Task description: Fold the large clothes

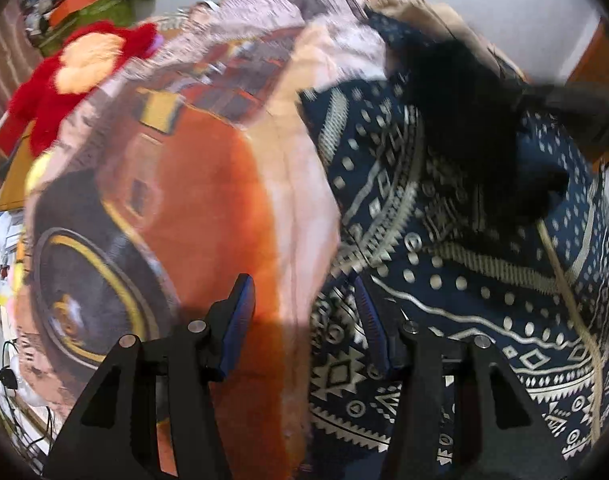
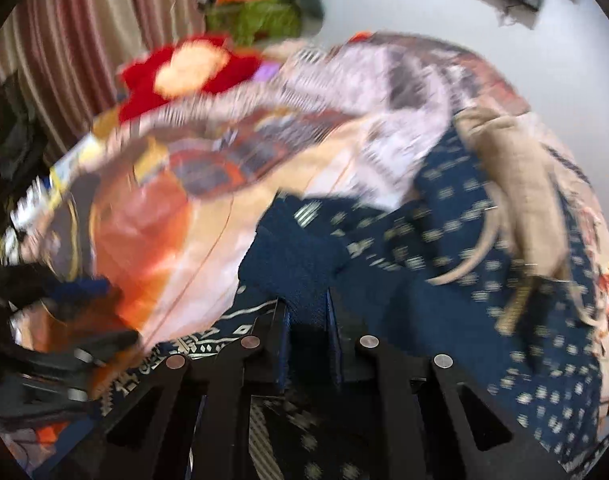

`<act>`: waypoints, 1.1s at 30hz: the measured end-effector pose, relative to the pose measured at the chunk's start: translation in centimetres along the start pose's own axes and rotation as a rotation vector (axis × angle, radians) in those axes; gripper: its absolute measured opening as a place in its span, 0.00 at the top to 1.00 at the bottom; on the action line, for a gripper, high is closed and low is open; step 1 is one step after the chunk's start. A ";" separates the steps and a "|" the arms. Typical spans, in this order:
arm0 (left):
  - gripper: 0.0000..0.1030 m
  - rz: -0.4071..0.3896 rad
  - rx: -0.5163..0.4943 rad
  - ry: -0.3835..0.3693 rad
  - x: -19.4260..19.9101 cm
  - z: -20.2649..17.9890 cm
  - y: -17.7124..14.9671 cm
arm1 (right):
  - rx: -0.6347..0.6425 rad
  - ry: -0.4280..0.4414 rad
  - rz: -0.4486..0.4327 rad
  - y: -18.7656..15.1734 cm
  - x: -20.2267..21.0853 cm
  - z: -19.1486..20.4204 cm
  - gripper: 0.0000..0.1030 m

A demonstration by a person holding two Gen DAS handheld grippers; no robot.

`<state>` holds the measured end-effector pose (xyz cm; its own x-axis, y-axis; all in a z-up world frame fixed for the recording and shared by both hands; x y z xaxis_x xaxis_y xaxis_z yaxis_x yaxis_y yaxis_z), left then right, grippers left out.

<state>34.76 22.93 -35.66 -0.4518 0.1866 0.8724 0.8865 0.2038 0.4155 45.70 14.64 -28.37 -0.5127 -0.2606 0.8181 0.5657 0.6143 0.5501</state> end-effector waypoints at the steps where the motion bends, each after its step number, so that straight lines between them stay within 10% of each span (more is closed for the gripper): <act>1: 0.50 0.016 -0.008 0.014 -0.6 -0.2 -0.3 | -0.024 -0.001 -0.020 0.3 1.1 -1.0 0.88; 12: 0.50 0.041 0.018 0.145 -4.2 -0.8 0.4 | -0.253 -0.050 -0.160 0.0 9.9 -13.2 0.91; 23: 0.50 -0.039 -0.016 0.128 0.0 -2.8 1.0 | -0.274 0.038 0.021 -4.7 5.6 -13.0 0.88; 25: 0.50 -0.058 -0.011 0.112 0.6 -3.0 1.5 | -0.290 0.073 0.058 -4.7 4.1 -12.0 0.80; 29: 0.46 -0.080 -0.009 0.081 0.7 -2.9 2.8 | -0.371 0.138 0.068 -4.2 1.7 -10.7 0.34; 33: 0.46 -0.063 0.002 0.056 -0.7 -3.0 3.4 | -0.412 0.156 0.125 -4.0 -1.0 -10.0 0.34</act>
<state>38.38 20.62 -34.04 -0.5001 0.1195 0.8577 0.8563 0.2156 0.4693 50.39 4.99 -29.70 -0.3388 -0.3321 0.8803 0.8429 0.3086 0.4409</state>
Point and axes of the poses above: each gripper's, at about its wrist camera, not at the fingertips, and x roughly against the way its jaws point, z to its left, y to its top, the point moved 10 cm from there along -x, roughly the way its jaws point, and after that the axes turned 10 degrees about -y, right-handed, at the moved point
